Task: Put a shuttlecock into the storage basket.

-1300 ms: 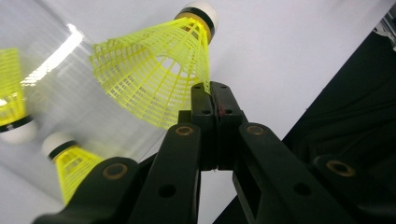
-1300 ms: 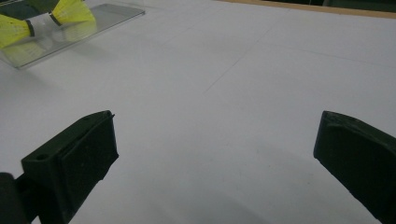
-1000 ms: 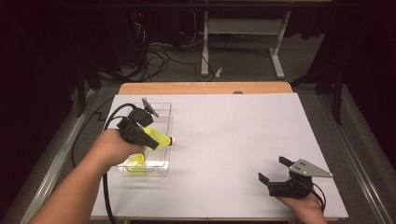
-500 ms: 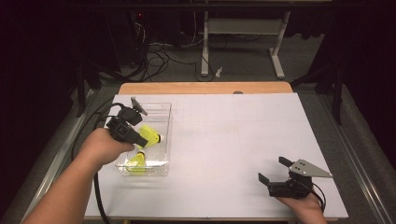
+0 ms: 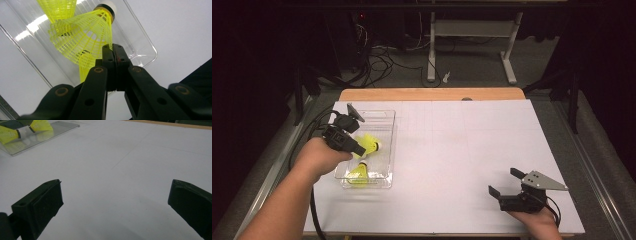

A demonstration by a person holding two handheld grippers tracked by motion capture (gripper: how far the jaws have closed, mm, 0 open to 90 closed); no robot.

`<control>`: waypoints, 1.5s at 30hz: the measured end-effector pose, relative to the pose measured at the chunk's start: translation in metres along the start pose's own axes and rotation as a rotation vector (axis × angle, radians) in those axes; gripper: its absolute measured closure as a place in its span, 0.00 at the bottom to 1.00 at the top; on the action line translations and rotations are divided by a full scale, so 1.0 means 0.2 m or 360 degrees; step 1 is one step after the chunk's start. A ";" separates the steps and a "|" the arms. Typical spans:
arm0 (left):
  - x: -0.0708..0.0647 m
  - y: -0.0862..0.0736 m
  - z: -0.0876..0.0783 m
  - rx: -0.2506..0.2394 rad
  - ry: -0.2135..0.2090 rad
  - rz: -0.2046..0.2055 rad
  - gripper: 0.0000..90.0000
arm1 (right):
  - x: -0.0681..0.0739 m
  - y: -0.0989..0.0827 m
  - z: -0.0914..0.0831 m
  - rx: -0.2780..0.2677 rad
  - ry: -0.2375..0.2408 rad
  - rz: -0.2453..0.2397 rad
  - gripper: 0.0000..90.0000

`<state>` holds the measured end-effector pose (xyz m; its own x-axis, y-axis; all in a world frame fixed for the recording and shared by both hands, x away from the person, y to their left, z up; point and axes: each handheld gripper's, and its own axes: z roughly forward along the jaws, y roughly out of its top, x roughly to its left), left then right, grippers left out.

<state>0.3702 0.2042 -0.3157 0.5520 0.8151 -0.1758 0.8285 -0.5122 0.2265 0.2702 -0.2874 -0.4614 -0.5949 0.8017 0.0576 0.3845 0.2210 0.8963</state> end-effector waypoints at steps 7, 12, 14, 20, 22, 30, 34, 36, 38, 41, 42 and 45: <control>-0.01 0.04 0.01 -0.0003 0.0022 -0.0016 1.00 | 0.00 0.00 0.00 -0.0001 0.0002 0.0000 0.00; -0.02 0.05 0.03 -0.0003 0.0028 -0.0015 1.00 | 0.00 0.00 0.00 0.0002 0.0007 0.0001 0.00; -0.02 0.05 0.04 0.0001 0.0036 -0.0018 1.00 | 0.00 0.00 0.00 0.0003 0.0010 -0.0001 0.00; -0.02 0.07 0.09 0.0006 0.0059 -0.0031 1.00 | 0.00 0.00 0.00 0.0002 0.0016 -0.0001 0.00; -0.03 0.08 0.11 0.0005 0.0054 -0.0032 1.00 | 0.00 0.00 0.00 0.0002 0.0015 0.0003 0.00; -0.02 0.08 0.19 0.0015 0.0047 -0.0048 1.00 | 0.00 0.00 0.00 0.0006 0.0018 0.0005 0.00; -0.03 0.09 0.23 0.0023 0.0035 -0.0047 1.00 | 0.00 0.00 0.00 0.0005 0.0017 0.0004 0.00; -0.03 0.09 0.25 0.0031 0.0049 -0.0032 1.00 | 0.00 0.00 0.00 0.0005 0.0017 0.0004 0.00; -0.03 0.09 0.27 0.0024 0.0036 -0.0038 1.00 | 0.00 0.00 0.00 0.0004 0.0017 0.0002 0.00; -0.04 0.09 0.30 0.0039 0.0030 -0.0036 1.00 | 0.00 0.00 0.00 0.0005 0.0017 0.0002 0.00; -0.04 0.09 0.31 0.0036 0.0031 -0.0039 1.00 | 0.00 0.00 0.00 0.0005 0.0017 0.0002 0.00; -0.04 0.08 0.34 0.0045 0.0024 -0.0037 1.00 | 0.00 0.00 0.00 0.0005 0.0017 0.0002 0.00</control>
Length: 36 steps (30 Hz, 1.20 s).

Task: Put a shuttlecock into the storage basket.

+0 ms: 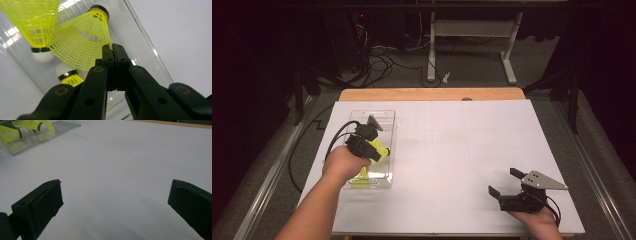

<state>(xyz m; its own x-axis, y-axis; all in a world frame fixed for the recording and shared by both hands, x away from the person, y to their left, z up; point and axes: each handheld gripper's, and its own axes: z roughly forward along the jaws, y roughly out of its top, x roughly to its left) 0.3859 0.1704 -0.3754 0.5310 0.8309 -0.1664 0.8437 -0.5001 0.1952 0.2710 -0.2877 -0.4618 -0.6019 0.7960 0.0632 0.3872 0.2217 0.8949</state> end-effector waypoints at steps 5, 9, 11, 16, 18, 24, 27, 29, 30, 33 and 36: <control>-0.01 0.00 0.06 0.0019 -0.0026 0.0012 0.99 | 0.00 0.00 0.00 0.0000 0.0003 -0.0004 0.00; -0.01 -0.01 0.08 0.0030 -0.0063 0.0017 0.99 | 0.01 0.00 0.00 0.0000 0.0003 -0.0009 0.00; -0.01 -0.02 0.09 0.0036 -0.0064 0.0016 0.98 | 0.01 0.00 0.00 0.0001 0.0004 -0.0007 0.00; -0.01 -0.04 0.12 0.0058 -0.0082 0.0022 0.98 | 0.01 0.00 0.01 0.0006 0.0009 -0.0010 0.00; -0.02 -0.04 0.13 0.0081 -0.0078 0.0034 0.98 | 0.01 0.00 0.01 0.0006 0.0009 -0.0010 0.00; -0.03 -0.05 0.17 0.0121 -0.0097 0.0044 0.98 | 0.02 0.01 0.01 0.0006 0.0012 -0.0012 0.00; -0.03 -0.05 0.17 0.0122 -0.0100 0.0046 0.98 | 0.01 0.01 0.01 0.0006 0.0012 -0.0013 0.00; -0.03 -0.05 0.17 0.0128 -0.0099 0.0046 0.98 | 0.01 0.01 0.01 0.0006 0.0012 -0.0013 0.00; -0.03 -0.05 0.18 0.0125 -0.0100 0.0049 0.98 | 0.01 0.01 0.01 0.0007 0.0012 -0.0013 0.00; -0.03 -0.05 0.18 0.0131 -0.0105 0.0048 0.98 | 0.01 0.00 0.01 0.0008 0.0012 -0.0011 0.00; -0.03 -0.05 0.18 0.0137 -0.0110 0.0050 0.97 | 0.01 0.00 0.01 0.0009 0.0013 -0.0012 0.00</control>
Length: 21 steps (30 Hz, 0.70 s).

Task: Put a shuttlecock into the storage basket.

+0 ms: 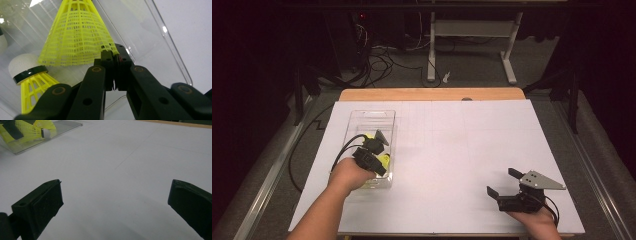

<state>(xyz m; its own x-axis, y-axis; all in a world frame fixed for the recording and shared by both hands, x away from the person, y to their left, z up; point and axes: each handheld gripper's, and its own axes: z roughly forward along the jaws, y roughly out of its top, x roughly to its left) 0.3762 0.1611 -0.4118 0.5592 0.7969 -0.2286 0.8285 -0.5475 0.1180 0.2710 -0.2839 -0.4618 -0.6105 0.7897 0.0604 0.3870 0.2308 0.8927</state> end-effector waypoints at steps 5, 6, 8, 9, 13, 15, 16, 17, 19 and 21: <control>-0.01 0.00 0.00 0.0011 -0.0002 0.0008 0.97 | 0.00 0.00 0.00 0.0001 0.0000 0.0002 0.01; -0.01 0.00 0.00 0.0014 -0.0004 0.0003 0.97 | 0.00 0.00 0.00 0.0002 0.0000 0.0002 0.00; -0.01 0.00 0.00 0.0021 -0.0009 0.0001 0.97 | 0.00 0.00 0.00 0.0003 0.0000 0.0000 0.00; -0.01 0.00 0.00 0.0019 -0.0010 -0.0002 0.97 | 0.00 0.00 0.00 0.0003 0.0000 0.0000 0.00; 0.00 0.00 0.00 0.0024 -0.0013 -0.0012 0.93 | 0.00 0.00 0.00 0.0003 0.0002 0.0002 0.01; 0.00 0.00 0.00 0.0018 -0.0014 -0.0003 0.91 | 0.00 0.00 0.00 0.0004 0.0002 0.0004 0.01; 0.00 0.00 0.00 0.0021 -0.0014 -0.0007 0.89 | 0.00 0.00 0.00 0.0003 0.0002 0.0003 0.01; 0.00 0.00 0.00 0.0028 -0.0013 -0.0011 0.87 | 0.00 0.00 0.00 0.0002 0.0003 0.0002 0.01; 0.00 0.00 -0.01 0.0039 -0.0019 -0.0017 0.83 | 0.00 0.00 0.00 0.0003 0.0004 0.0001 0.00; 0.00 0.00 -0.01 0.0045 -0.0015 -0.0021 0.79 | 0.00 0.00 0.00 0.0004 0.0005 -0.0001 0.01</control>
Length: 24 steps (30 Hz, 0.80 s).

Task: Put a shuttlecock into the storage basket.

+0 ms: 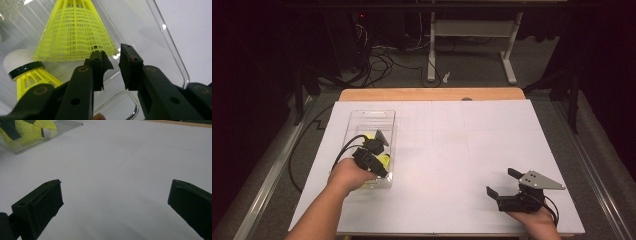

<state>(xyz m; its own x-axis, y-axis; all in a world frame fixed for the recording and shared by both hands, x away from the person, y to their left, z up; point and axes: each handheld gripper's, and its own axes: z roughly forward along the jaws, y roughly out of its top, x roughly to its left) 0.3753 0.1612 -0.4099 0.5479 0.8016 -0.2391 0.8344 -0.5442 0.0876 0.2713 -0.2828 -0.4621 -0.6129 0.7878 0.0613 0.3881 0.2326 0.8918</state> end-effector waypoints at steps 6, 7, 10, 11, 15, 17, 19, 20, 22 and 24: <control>0.00 -0.01 -0.03 0.0011 -0.0009 -0.0021 0.70 | 0.00 0.00 0.00 0.0003 0.0000 -0.0001 0.01; 0.00 -0.01 -0.04 0.0009 -0.0005 -0.0028 0.69 | 0.00 0.00 0.00 0.0003 0.0000 0.0000 0.01; 0.00 -0.02 -0.07 -0.0005 0.0000 -0.0036 0.66 | 0.00 0.00 0.01 0.0005 0.0002 -0.0003 0.00; 0.00 -0.02 -0.08 0.0000 0.0004 -0.0038 0.65 | 0.00 0.00 0.01 0.0007 0.0003 -0.0002 0.00; 0.00 -0.03 -0.12 -0.0001 0.0019 -0.0044 0.63 | 0.01 0.00 0.01 0.0007 0.0003 -0.0002 0.01; 0.00 -0.03 -0.14 0.0004 0.0029 -0.0051 0.61 | 0.01 0.00 0.01 0.0008 0.0003 -0.0003 0.01; 0.00 -0.03 -0.15 0.0007 0.0029 -0.0062 0.58 | 0.01 0.00 0.01 0.0008 0.0003 -0.0004 0.01; 0.00 -0.03 -0.16 0.0011 0.0028 -0.0061 0.57 | 0.01 0.00 0.01 0.0007 0.0002 -0.0005 0.01; 0.00 -0.04 -0.17 0.0007 0.0040 -0.0067 0.54 | 0.01 0.00 0.01 0.0006 0.0002 -0.0003 0.01; 0.00 -0.04 -0.19 0.0008 0.0036 -0.0077 0.53 | 0.01 0.00 0.01 0.0006 0.0001 -0.0003 0.01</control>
<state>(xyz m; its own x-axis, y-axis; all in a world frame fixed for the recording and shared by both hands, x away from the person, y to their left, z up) 0.3706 0.1753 -0.3744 0.5084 0.8323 -0.2210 0.8595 -0.5060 0.0716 0.2716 -0.2811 -0.4623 -0.6142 0.7869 0.0598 0.3896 0.2364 0.8901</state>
